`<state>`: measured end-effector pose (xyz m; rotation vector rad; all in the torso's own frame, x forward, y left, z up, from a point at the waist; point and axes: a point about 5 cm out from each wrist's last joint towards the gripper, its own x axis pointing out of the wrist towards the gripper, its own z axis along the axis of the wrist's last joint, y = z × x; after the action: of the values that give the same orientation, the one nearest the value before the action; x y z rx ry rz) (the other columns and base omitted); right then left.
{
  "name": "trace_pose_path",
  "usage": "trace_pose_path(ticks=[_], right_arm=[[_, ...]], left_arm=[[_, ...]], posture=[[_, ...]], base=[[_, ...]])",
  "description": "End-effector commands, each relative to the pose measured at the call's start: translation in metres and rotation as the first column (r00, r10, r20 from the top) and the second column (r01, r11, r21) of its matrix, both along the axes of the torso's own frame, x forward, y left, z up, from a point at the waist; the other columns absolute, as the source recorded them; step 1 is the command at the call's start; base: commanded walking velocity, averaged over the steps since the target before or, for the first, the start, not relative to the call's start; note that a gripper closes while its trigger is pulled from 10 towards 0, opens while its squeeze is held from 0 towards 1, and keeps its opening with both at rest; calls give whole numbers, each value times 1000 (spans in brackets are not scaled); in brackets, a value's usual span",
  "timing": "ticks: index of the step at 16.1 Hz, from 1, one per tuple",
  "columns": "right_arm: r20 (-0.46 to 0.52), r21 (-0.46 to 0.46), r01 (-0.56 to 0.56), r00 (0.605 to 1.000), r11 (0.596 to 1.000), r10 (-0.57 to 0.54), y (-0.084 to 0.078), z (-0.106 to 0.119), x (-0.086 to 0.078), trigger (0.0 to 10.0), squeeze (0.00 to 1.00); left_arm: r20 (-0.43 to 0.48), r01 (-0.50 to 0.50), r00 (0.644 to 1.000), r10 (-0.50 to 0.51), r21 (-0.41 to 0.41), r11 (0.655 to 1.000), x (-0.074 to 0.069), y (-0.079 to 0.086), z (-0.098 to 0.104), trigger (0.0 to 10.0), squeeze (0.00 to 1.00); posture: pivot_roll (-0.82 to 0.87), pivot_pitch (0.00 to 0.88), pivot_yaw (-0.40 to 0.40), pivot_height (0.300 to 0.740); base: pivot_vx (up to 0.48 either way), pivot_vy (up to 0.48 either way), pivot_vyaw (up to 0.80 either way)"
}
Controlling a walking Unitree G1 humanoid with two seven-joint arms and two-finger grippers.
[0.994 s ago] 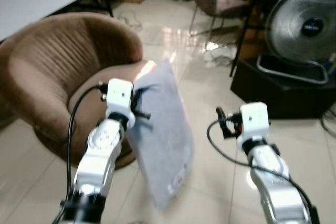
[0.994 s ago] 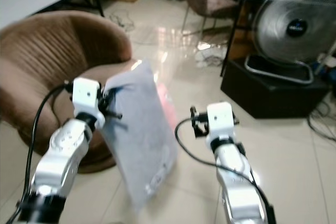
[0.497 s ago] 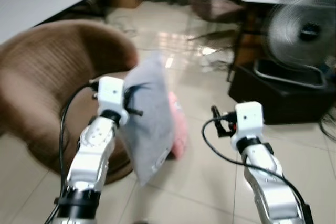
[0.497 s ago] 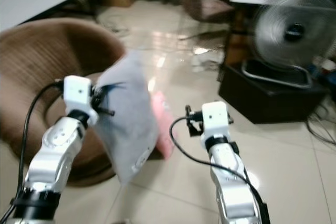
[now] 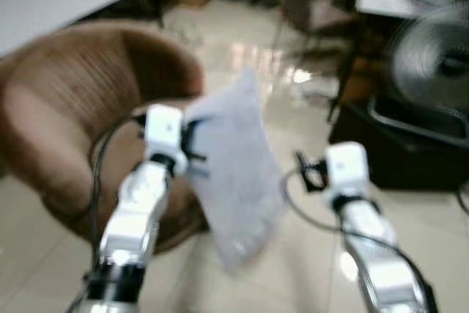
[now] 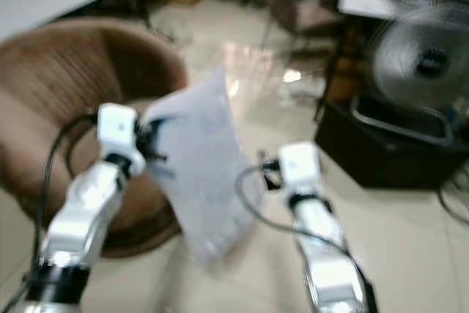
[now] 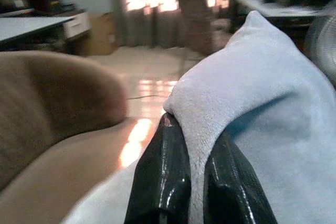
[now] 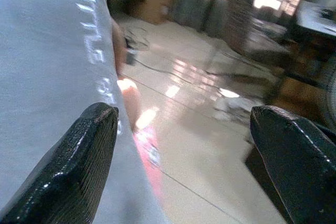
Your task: Move the pillow to the sofa from floor
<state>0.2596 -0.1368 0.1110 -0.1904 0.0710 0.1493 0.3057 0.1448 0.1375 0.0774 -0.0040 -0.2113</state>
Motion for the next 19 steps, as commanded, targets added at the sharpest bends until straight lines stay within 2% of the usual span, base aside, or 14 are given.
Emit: trace_pose_path(ticks=[1, 5, 12, 18, 19], right_arm=[[7, -23, 25, 1000, 999, -25, -9, 1, 0, 10000, 0], [-6, -14, 50, 999, 999, -50, -12, -1, 1, 10000, 0], [-14, -33, 0, 1000, 999, -1, -8, -3, 0, 10000, 0], [-17, -44, -16, 1000, 999, 15, -6, -4, 0, 10000, 0], [-16, -48, -6, 1000, 999, 5, -7, -4, 0, 10000, 0]], left_arm=[[72, 2, 997, -2, -4, 1000, 2, -4, 15, 10000, 0], [70, 17, 997, -18, 8, 1000, 4, -6, 14, 10000, 0], [82, 13, 997, -14, 21, 1000, 6, -6, 16, 10000, 0], [85, 13, 996, -15, 25, 1000, 7, -6, 16, 10000, 0], [84, 15, 996, -17, 26, 1000, 8, -6, 17, 10000, 0]], posture=[[-57, 0, 47, 740], [-60, 0, 50, 740], [-59, 0, 53, 740], [-57, 0, 54, 740], [-56, 0, 55, 740]], base=[[375, 0, 800], [375, 0, 200], [369, 0, 0], [372, 0, 738], [371, 0, 0]])
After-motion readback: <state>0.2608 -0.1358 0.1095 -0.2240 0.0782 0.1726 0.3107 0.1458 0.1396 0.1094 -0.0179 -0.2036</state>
